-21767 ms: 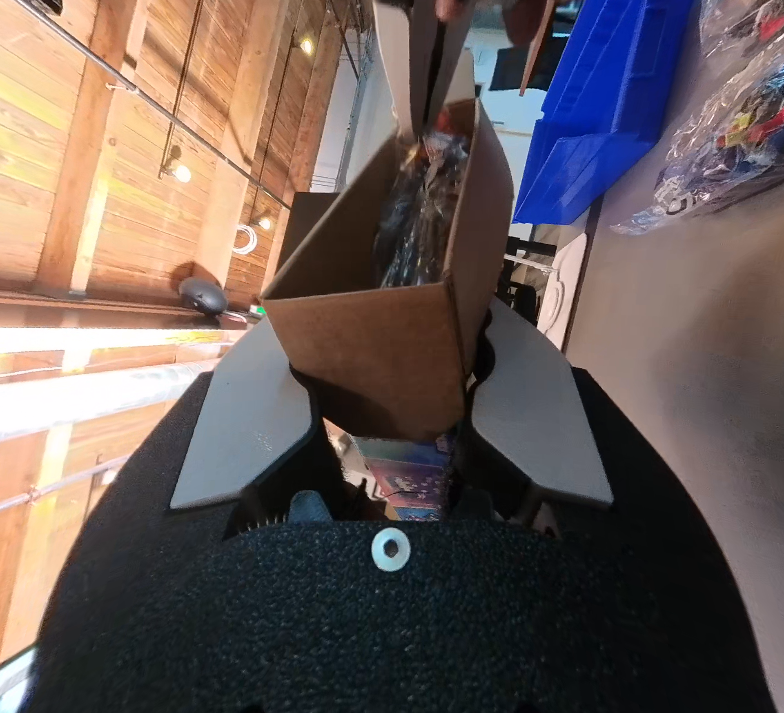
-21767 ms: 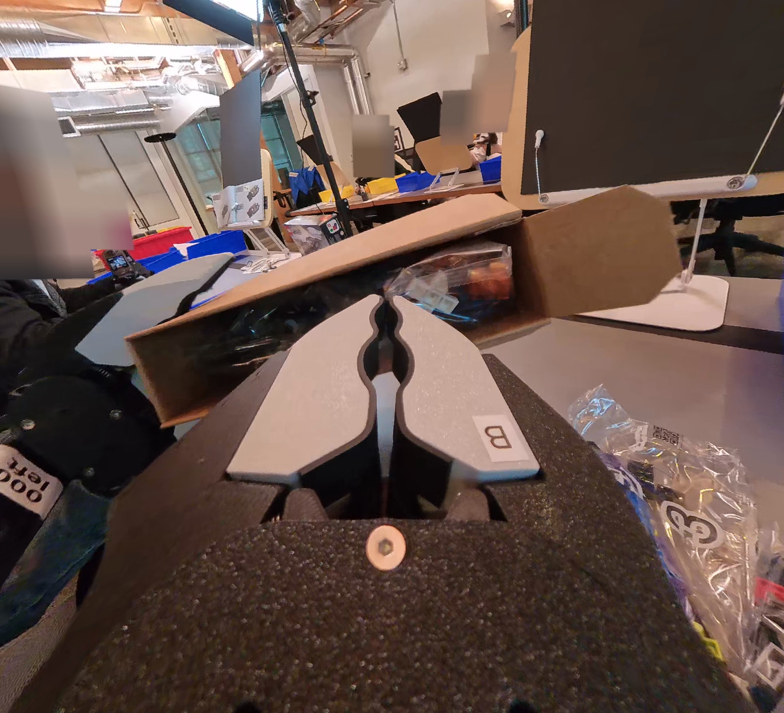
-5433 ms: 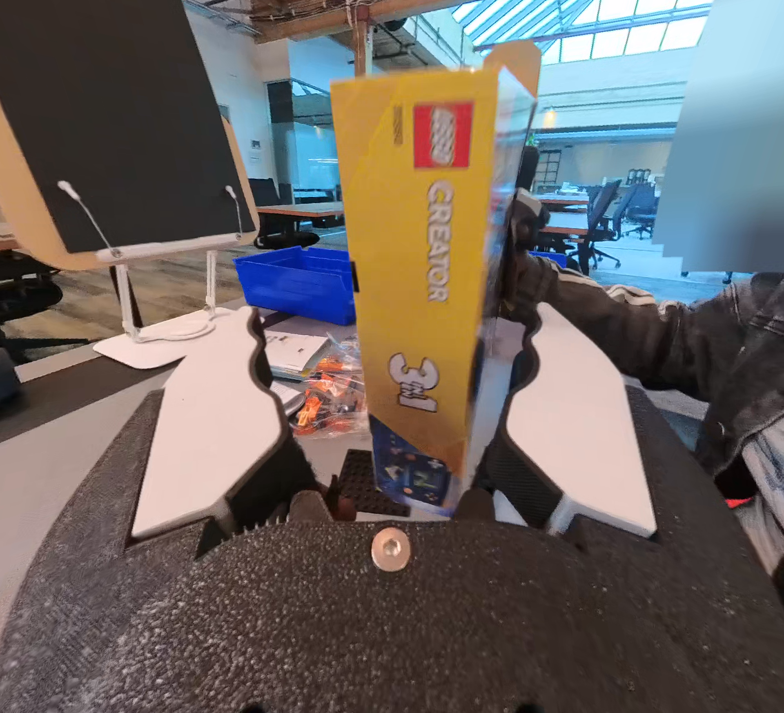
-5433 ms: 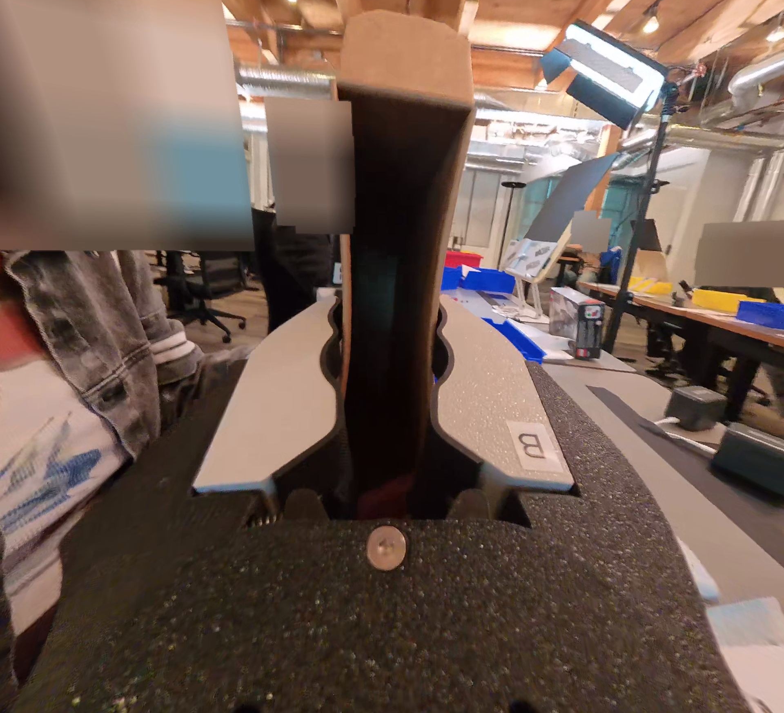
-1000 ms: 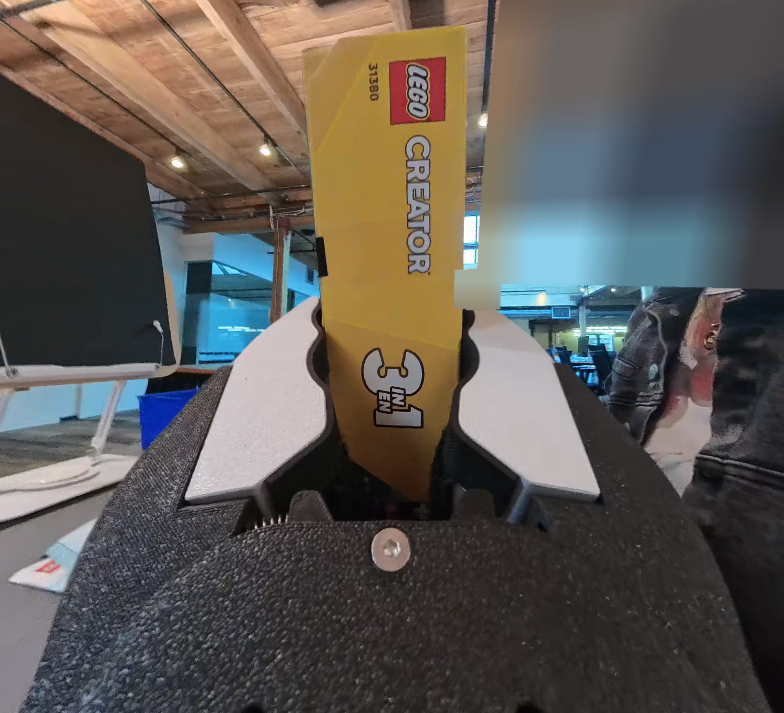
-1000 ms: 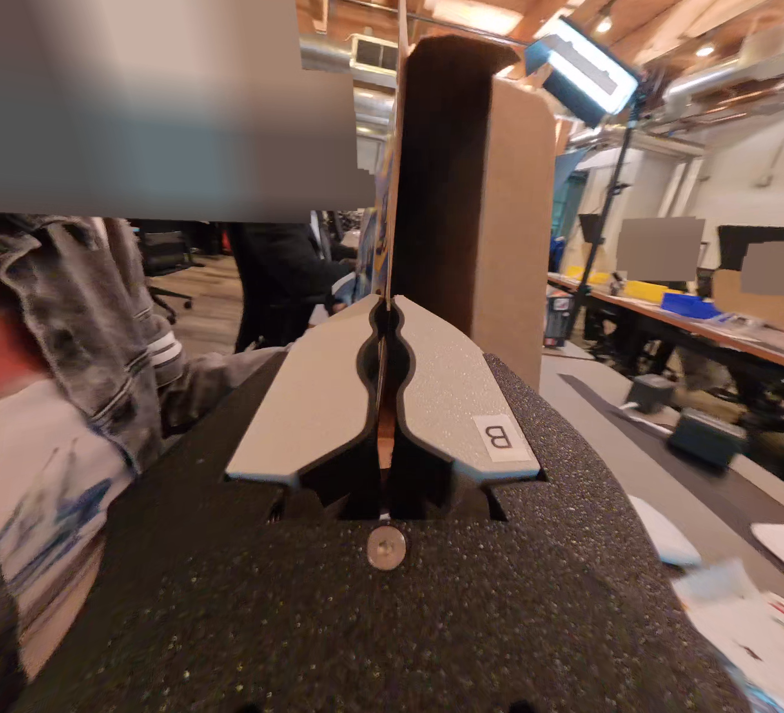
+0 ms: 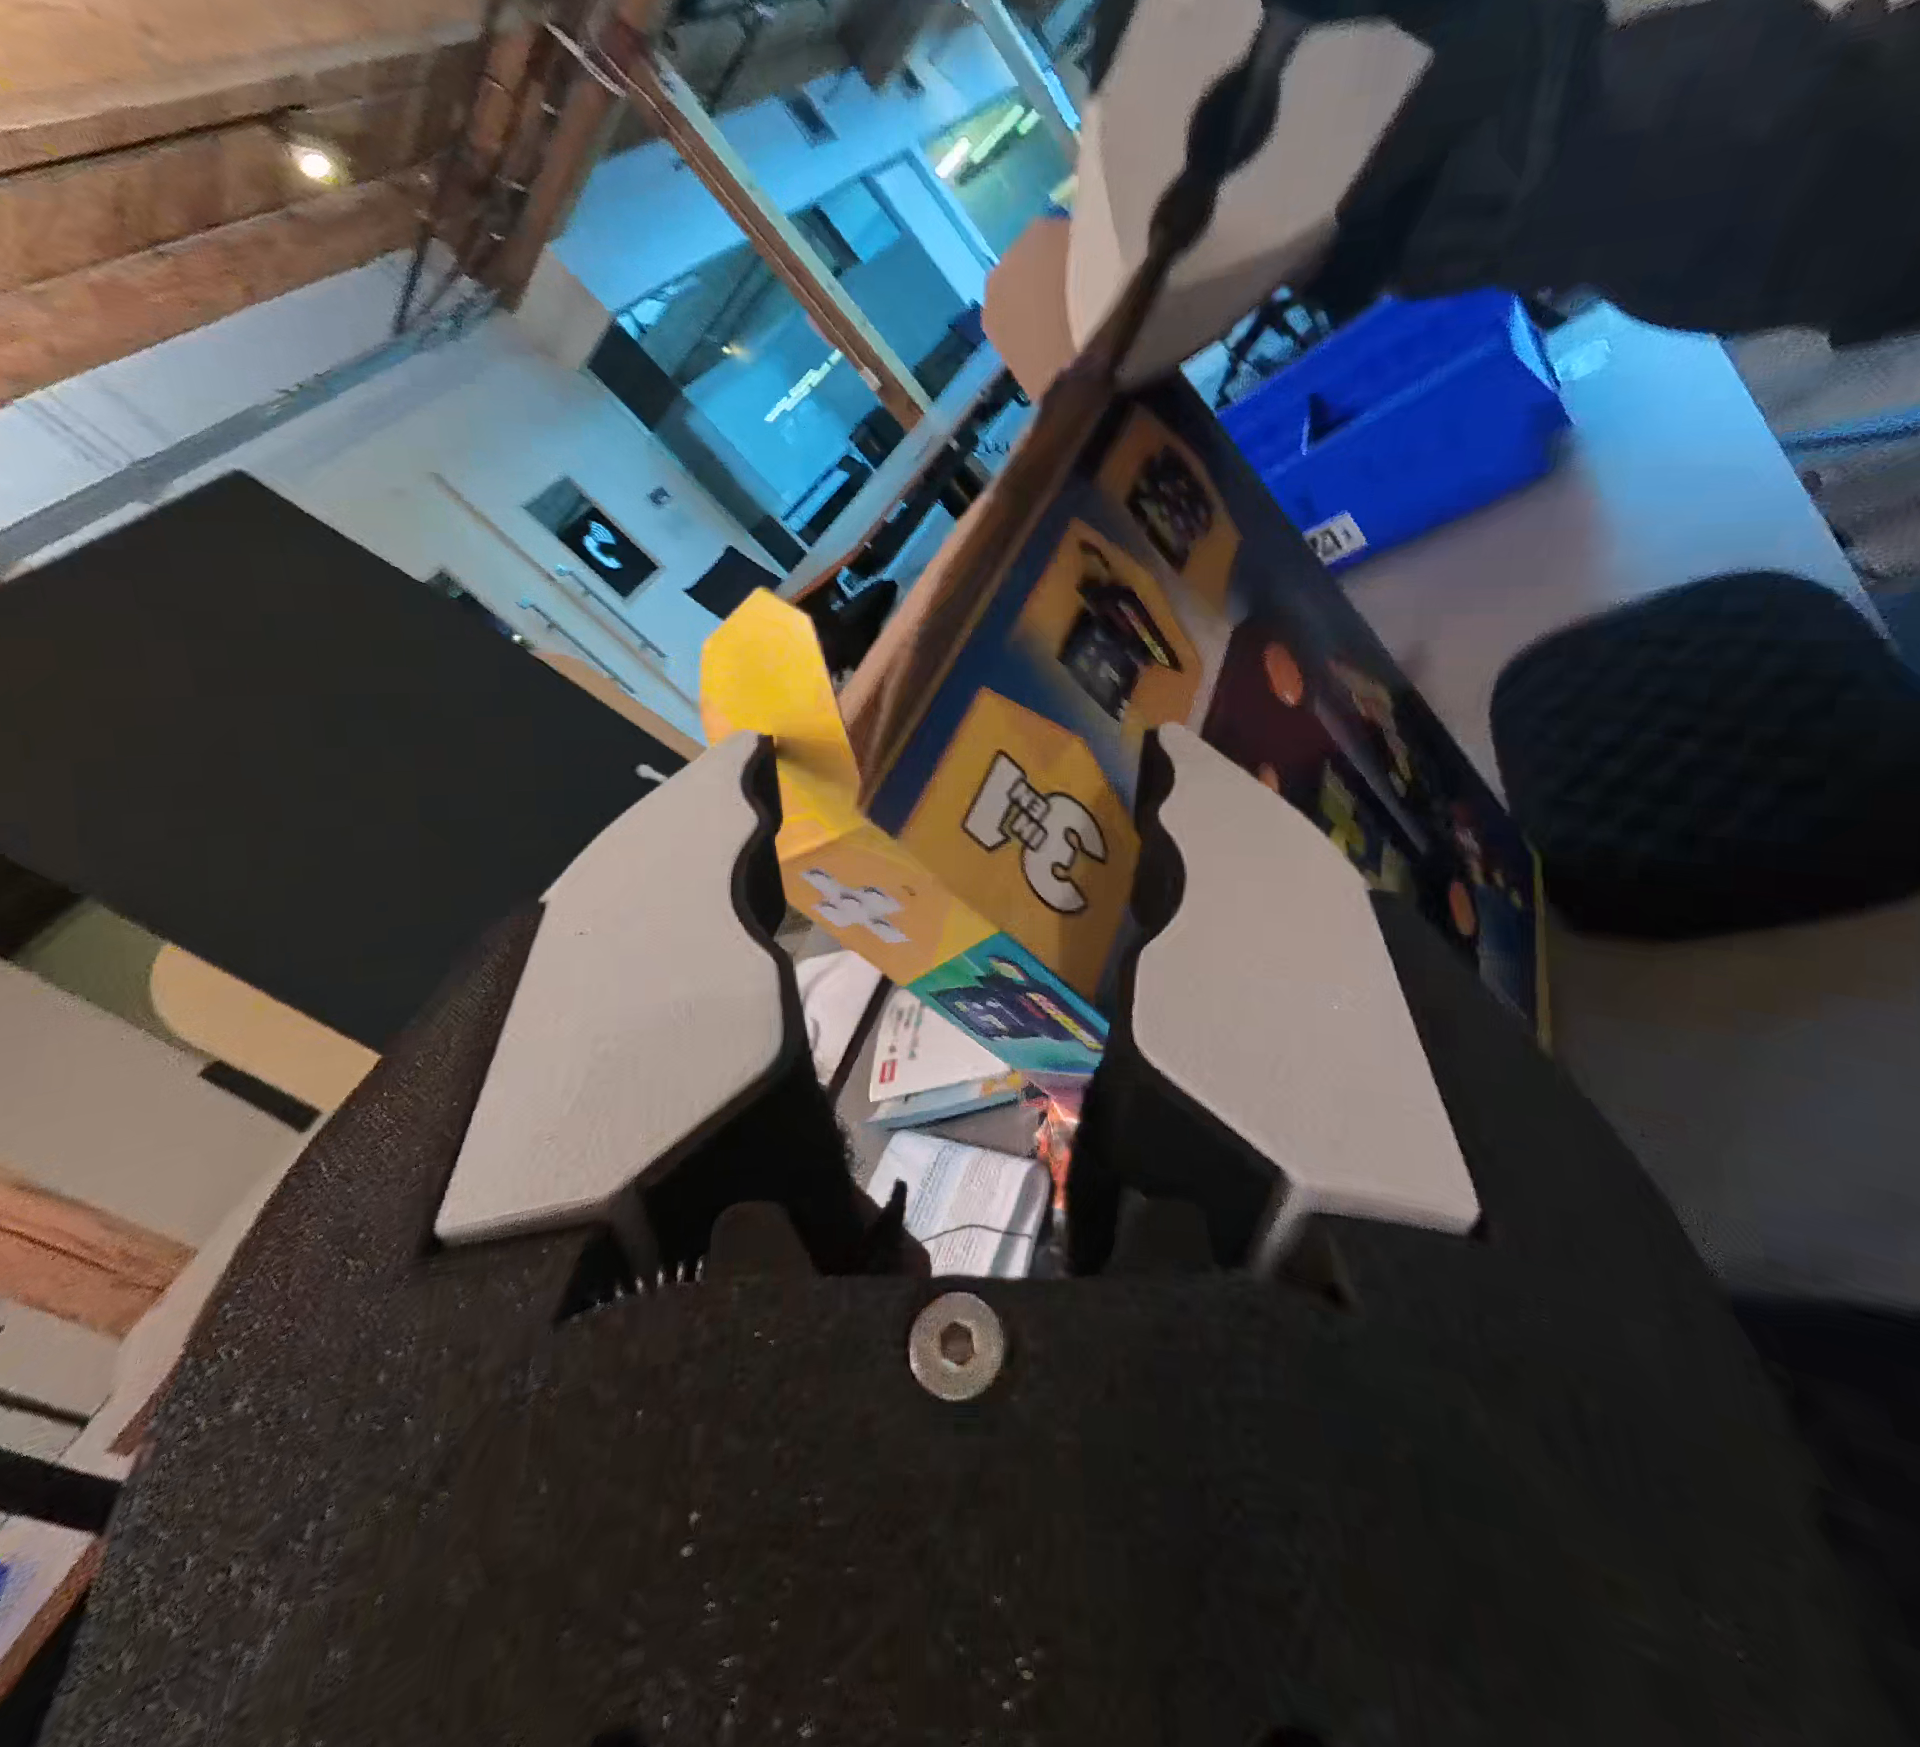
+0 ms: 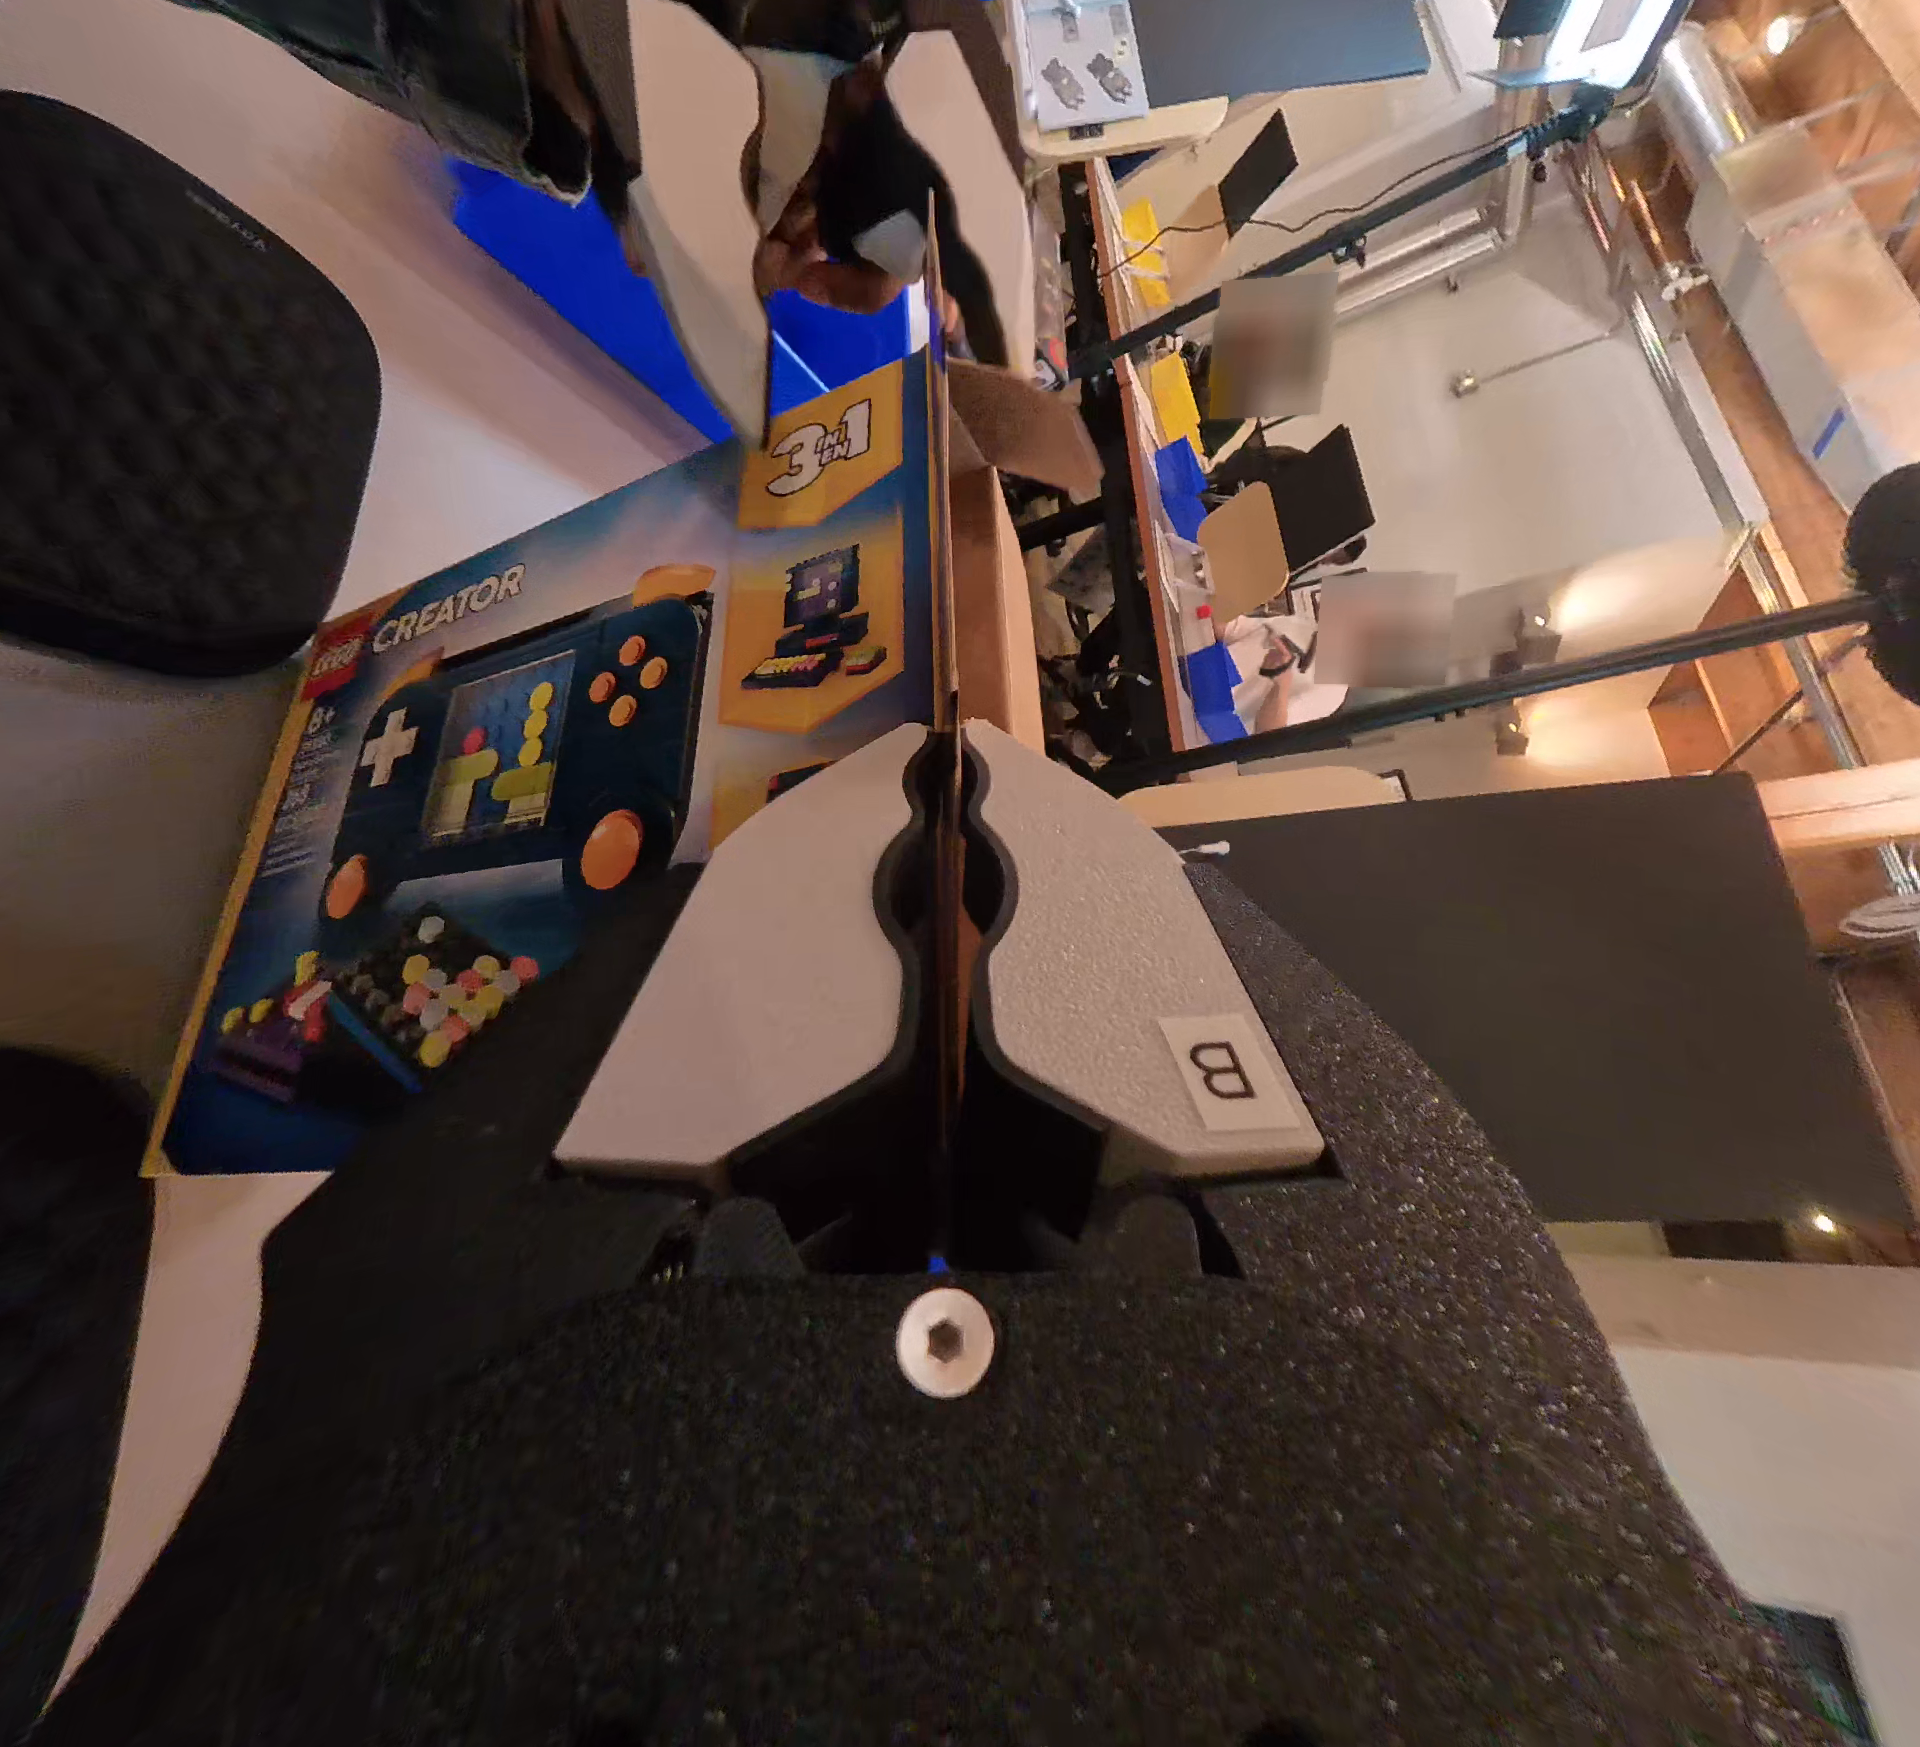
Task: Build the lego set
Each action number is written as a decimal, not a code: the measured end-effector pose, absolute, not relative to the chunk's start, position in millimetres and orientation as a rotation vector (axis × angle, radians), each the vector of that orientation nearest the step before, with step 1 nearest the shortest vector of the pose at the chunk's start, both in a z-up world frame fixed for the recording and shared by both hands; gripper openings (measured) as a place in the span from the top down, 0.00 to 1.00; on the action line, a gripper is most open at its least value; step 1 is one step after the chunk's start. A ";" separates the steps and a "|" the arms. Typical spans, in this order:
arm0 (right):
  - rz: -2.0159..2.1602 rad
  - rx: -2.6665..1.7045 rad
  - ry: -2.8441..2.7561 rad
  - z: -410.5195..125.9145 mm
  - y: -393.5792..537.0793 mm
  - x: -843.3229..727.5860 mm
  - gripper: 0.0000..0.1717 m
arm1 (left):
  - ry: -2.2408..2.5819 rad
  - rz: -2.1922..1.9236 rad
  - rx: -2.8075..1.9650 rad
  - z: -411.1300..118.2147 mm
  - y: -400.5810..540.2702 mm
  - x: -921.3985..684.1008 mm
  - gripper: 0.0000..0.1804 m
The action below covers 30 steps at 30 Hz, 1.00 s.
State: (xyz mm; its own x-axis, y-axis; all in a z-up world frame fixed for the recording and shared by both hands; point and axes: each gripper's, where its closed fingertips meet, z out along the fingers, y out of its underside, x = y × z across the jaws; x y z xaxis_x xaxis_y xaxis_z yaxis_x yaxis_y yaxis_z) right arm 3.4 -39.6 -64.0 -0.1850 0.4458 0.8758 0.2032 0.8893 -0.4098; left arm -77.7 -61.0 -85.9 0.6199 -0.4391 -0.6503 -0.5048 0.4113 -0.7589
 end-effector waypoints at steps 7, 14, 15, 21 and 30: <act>0.282 -0.380 -1.776 -77.0 -45.6 10.9 1.00 | 1.049 0.094 -1.162 -97.9 -60.0 -69.4 0.80; 0.629 -0.343 -1.584 -64.0 -56.6 33.0 0.74 | 1.115 -0.008 -1.289 -101.2 -60.9 -65.5 0.84; 0.760 -0.363 -1.502 -54.3 -58.2 44.6 0.66 | 1.120 -0.014 -1.291 -101.7 -61.5 -65.3 0.84; 0.895 -0.501 -1.191 -81.4 -9.4 71.8 0.56 | 1.111 -0.035 -1.280 -102.7 -63.3 -63.7 0.80; 0.858 -0.495 -1.529 -94.4 -11.7 39.9 0.88 | 1.083 -0.089 -1.294 -102.9 -66.0 -61.6 0.79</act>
State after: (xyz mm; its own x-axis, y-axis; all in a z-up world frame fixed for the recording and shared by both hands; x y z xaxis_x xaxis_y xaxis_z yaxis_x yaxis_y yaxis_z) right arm 39.9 -11.7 -94.4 -0.1562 0.7409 0.6532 -0.1714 0.6310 -0.7566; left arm -61.6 -66.0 -102.9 0.5375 -0.6016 -0.5909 -0.4967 0.3404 -0.7984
